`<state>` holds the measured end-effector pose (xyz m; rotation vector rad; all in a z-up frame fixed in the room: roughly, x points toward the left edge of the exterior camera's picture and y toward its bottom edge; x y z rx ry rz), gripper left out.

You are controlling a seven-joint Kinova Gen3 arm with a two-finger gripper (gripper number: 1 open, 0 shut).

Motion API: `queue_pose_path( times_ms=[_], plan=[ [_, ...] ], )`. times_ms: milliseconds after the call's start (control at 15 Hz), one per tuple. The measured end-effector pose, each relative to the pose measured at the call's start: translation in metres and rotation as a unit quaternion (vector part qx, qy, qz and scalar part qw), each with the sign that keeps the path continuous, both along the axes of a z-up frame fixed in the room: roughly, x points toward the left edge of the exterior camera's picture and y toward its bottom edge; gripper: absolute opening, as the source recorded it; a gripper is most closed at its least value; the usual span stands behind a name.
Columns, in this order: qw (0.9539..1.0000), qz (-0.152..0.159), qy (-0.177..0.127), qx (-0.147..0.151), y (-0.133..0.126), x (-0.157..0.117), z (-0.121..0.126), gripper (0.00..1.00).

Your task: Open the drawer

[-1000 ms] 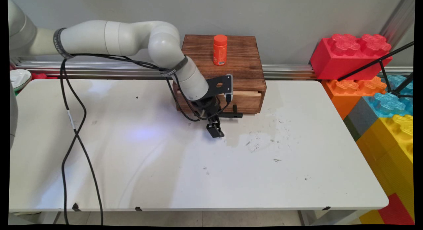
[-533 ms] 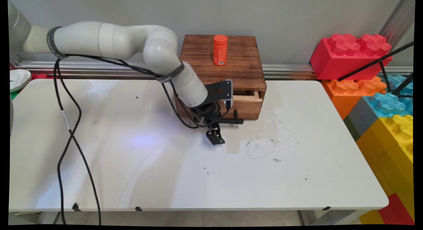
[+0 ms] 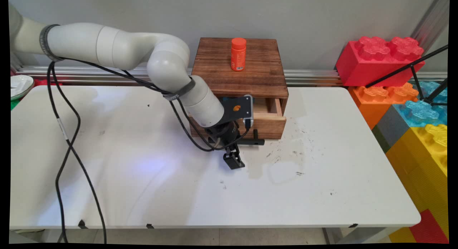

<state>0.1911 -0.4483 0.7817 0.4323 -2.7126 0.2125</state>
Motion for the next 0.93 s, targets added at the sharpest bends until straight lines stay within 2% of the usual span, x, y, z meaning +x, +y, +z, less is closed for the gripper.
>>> queue_pose_path(
  times_ms=[933],
  plan=[
    [0.9996,-0.008,0.007,0.025,0.052,-0.011,0.004,1.0]
  ],
)
